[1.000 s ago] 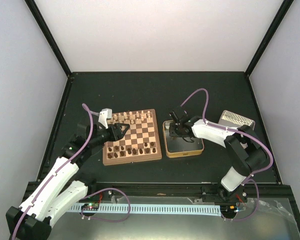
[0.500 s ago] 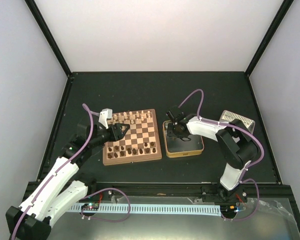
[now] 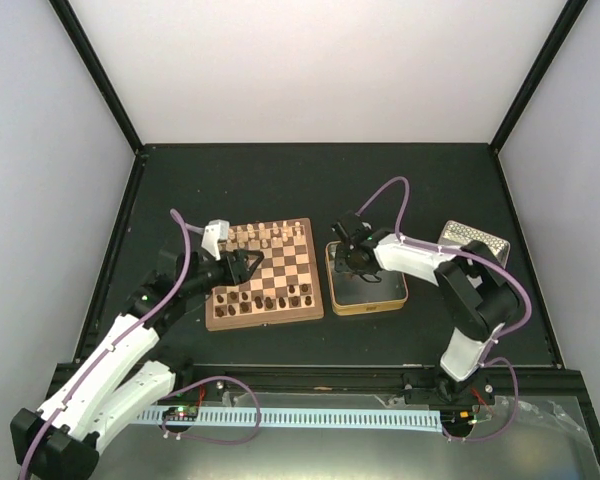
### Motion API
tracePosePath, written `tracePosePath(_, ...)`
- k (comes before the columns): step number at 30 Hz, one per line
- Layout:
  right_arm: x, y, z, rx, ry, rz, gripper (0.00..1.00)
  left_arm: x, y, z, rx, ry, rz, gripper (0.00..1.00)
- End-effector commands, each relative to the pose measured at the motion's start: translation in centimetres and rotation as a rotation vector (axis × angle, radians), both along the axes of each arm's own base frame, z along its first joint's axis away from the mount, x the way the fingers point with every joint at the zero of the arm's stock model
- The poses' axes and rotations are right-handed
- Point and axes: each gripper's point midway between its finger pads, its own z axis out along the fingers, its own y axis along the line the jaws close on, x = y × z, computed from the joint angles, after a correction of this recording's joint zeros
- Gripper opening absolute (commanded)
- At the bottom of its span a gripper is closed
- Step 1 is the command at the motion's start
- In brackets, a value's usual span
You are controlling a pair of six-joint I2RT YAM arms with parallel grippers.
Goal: Set up the chess pieces on the board
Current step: Pick up the chess piece from the storage box, then place the chess piece on the chessboard.
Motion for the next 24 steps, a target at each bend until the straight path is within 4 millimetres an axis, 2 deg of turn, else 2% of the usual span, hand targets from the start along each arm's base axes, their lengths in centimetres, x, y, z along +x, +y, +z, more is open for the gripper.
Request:
tracePosePath(1, 0.9, 0.2, 4.2, 0.090, -0.132, -0.061, 0.01, 0.3, -1.2, 1.0, -0.029, -0.065, -0.029, 0.58)
tracePosePath(5, 0.9, 0.5, 8.7, 0.217, -0.227, -0.085, 0.01, 0.2, -2.8, 1.1, -0.047, -0.096, -0.078, 0.61)
tracePosePath(10, 0.5, 1.1, 12.7, 0.327, -0.327, -0.038, 0.01, 0.2, -4.7, 1.6, -0.079, -0.099, -0.127, 0.63)
tracePosePath(13, 0.2, 2.8, 15.1, 0.409, -0.432, 0.111, 0.01, 0.2, -5.5, 2.5, -0.126, -0.074, -0.148, 0.64)
tracePosePath(17, -1.5, 5.9, 18.5, 0.545, -0.580, 0.391, 0.01, 0.0, -6.1, 4.2, -0.168, -0.036, -0.165, 0.65)
tracePosePath(24, -5.4, 10.8, 22.2, 0.697, -0.714, 0.753, 0.02, -0.1, -6.2, 5.8, -0.189, 0.014, -0.158, 0.66)
